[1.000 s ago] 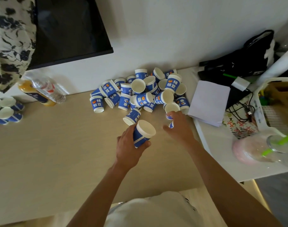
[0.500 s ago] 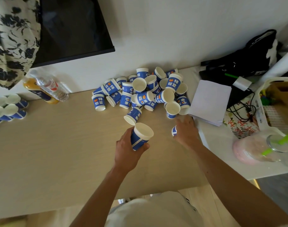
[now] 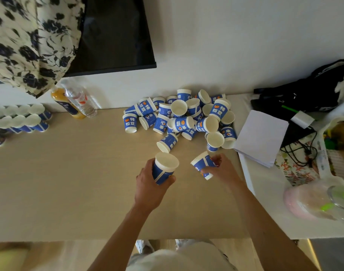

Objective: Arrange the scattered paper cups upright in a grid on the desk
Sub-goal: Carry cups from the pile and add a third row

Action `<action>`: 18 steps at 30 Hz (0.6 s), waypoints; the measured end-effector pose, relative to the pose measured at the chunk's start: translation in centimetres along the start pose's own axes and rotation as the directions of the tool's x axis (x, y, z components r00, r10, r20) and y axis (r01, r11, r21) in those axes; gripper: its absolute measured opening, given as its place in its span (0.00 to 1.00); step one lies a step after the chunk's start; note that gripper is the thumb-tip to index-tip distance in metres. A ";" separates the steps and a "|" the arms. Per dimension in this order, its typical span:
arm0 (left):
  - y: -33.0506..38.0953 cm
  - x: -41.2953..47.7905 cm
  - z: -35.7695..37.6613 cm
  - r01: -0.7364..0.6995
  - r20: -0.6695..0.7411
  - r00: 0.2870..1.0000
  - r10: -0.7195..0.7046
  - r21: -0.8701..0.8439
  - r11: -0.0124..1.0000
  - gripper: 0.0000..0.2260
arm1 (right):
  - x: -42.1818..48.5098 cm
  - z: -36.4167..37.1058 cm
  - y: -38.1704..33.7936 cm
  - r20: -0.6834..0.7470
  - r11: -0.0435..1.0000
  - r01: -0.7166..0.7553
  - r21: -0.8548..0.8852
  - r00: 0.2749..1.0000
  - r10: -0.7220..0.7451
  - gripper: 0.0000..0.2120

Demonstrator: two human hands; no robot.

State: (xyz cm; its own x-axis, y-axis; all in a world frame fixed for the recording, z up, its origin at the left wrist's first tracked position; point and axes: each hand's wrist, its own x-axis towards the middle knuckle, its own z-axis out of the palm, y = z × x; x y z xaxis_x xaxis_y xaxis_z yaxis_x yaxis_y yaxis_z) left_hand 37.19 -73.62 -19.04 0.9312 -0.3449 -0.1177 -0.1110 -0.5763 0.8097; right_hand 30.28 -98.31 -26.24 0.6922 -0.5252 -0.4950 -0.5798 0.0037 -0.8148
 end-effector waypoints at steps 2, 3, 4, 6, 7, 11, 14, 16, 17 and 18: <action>-0.3 -0.2 -0.5 0.020 -0.058 0.998 -0.020 0.008 1.000 0.26 | -0.2 1.4 -0.2 0.045 0.994 0.040 0.106 0.998 -0.044 0.42; -0.6 -0.3 -0.9 0.027 -0.081 0.996 -0.026 0.005 1.000 0.26 | -0.6 2.0 -0.4 0.071 0.990 0.065 0.127 0.995 -0.074 0.44; -0.9 -0.5 -1.4 0.036 -0.107 0.994 -0.037 -0.011 0.999 0.26 | -1.0 2.9 -1.0 0.097 0.988 0.085 0.128 0.991 -0.097 0.43; -1.0 -0.6 -2.2 0.056 -0.134 0.989 -0.063 -0.056 0.997 0.25 | -2.0 4.2 -2.1 0.109 0.980 0.130 0.149 0.983 -0.147 0.38; -1.1 -0.7 -2.8 0.070 -0.151 0.985 -0.082 -0.084 0.994 0.25 | -2.6 5.0 -2.7 0.116 0.975 0.154 0.161 0.978 -0.174 0.36; -1.6 -1.4 -5.8 0.091 -0.218 0.968 -0.121 -0.141 0.986 0.24 | -5.0 8.6 -5.4 0.155 0.951 0.227 0.211 0.952 -0.262 0.32; -2.5 -2.3 -9.2 0.097 -0.287 0.948 -0.139 -0.155 0.983 0.24 | -6.7 12.0 -7.1 0.182 0.939 0.255 0.232 0.937 -0.299 0.28; -3.6 -3.3 -12.1 0.102 -0.321 0.934 -0.158 -0.184 0.978 0.23 | -8.2 15.0 -8.4 0.208 0.934 0.266 0.239 0.925 -0.317 0.29; -4.2 -3.8 -13.4 0.101 -0.335 0.928 -0.164 -0.198 0.975 0.23 | -8.8 16.4 -8.7 0.219 0.929 0.274 0.249 0.918 -0.329 0.29; -4.7 -4.3 -14.6 0.100 -0.350 0.921 -0.172 -0.214 0.972 0.23 | -9.6 17.7 -9.1 0.230 0.924 0.285 0.254 0.910 -0.344 0.30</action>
State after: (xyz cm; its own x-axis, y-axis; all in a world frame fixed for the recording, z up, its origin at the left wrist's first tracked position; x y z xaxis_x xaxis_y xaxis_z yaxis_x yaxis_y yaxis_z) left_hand 38.74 -58.60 -13.89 0.9981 0.0409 -0.0464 0.0596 -0.4361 0.8979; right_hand 36.51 -78.27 -19.37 0.9283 -0.2841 -0.2398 -0.2295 0.0694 -0.9708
